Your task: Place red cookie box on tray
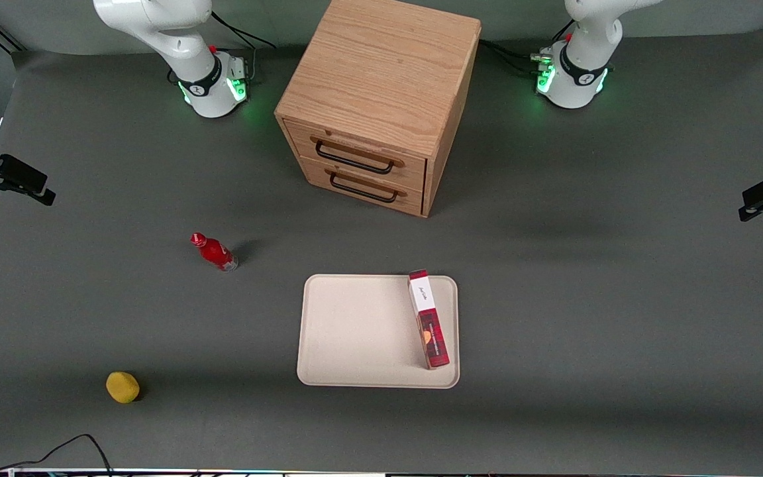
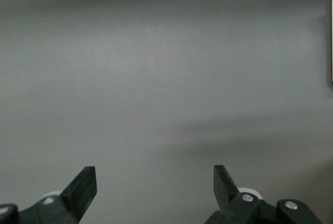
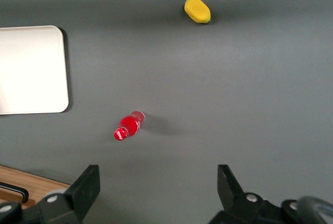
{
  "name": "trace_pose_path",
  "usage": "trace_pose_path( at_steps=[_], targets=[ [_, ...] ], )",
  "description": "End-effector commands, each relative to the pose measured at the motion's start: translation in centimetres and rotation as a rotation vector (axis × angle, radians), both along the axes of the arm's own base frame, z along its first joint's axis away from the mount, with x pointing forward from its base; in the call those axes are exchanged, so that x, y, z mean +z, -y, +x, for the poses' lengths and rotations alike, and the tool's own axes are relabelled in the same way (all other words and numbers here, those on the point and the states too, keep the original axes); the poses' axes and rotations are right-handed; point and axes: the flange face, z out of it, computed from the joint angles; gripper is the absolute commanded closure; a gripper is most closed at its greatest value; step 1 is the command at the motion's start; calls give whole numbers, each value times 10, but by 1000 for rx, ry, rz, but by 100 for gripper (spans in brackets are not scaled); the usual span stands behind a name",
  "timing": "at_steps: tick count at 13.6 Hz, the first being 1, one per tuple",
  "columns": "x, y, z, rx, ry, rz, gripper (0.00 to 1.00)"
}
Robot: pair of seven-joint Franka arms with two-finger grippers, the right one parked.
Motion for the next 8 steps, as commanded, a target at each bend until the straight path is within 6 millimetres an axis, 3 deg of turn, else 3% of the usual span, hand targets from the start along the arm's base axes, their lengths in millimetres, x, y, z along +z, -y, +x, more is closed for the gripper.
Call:
trace_pose_path(
  at_steps=[1,8],
  targets=[
    [8,9,-6,-37,15,42,0],
    [8,22,-4,-60,7,48,0]
  ],
)
